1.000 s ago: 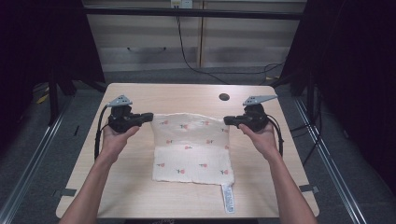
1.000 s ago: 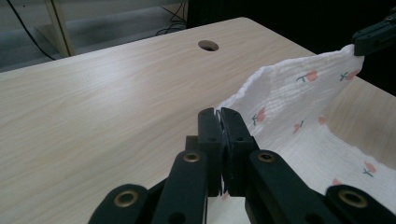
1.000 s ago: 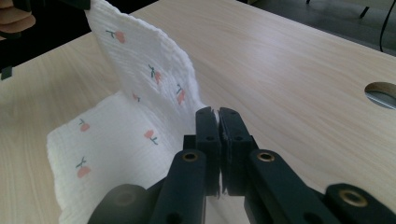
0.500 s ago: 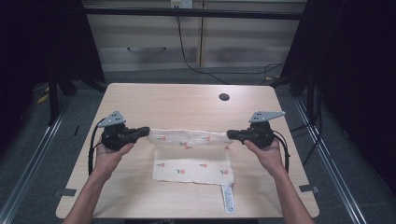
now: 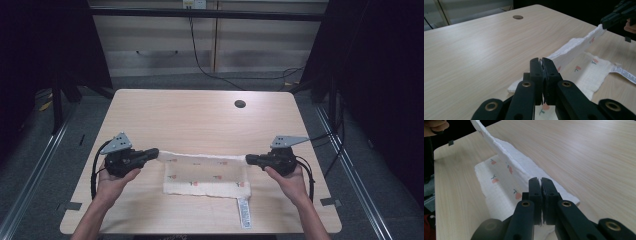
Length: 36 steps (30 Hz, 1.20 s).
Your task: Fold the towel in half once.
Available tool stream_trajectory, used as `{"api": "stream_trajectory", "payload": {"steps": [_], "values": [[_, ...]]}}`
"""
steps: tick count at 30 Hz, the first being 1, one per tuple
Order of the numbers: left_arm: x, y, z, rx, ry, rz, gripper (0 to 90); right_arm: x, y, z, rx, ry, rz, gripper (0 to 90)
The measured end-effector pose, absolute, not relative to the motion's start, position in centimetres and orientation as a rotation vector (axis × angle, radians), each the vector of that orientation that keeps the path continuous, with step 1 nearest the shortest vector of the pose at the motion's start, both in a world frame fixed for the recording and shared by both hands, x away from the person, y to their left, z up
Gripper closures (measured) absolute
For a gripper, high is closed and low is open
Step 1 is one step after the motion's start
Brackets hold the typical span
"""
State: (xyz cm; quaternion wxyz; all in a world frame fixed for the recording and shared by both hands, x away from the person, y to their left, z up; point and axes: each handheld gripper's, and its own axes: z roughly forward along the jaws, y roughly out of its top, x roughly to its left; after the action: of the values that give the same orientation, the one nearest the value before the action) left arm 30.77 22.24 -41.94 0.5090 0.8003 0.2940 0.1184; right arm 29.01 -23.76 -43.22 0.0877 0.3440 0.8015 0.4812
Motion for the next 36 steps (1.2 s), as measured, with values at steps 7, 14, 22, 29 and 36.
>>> {"api": "stream_trajectory", "payload": {"steps": [7, 14, 22, 29, 36], "values": [[29.5, 22.4, -44.5, 1.996, 0.729, 0.247, 88.0, 27.9, -23.6, -45.2, 1.048, 2.441, 1.401, 87.5], [28.9, 22.3, -45.6, 2.072, 0.717, 0.245, 87.7, 27.2, -23.1, -46.1, 1.043, 2.503, 1.349, 87.1], [28.4, 21.8, -47.3, 2.123, 0.713, 0.207, 87.1, 26.5, -22.9, -48.1, 1.067, 2.569, 1.292, 86.7], [28.0, 21.7, -48.2, 2.141, 0.719, 0.177, 84.2, 26.0, -23.3, -48.8, 1.102, 2.563, 1.322, 82.9], [27.3, 21.6, -48.1, 2.148, 0.709, 0.154, 74.1, 25.7, -22.9, -48.9, 1.1, 2.583, 1.311, 77.7]]}}
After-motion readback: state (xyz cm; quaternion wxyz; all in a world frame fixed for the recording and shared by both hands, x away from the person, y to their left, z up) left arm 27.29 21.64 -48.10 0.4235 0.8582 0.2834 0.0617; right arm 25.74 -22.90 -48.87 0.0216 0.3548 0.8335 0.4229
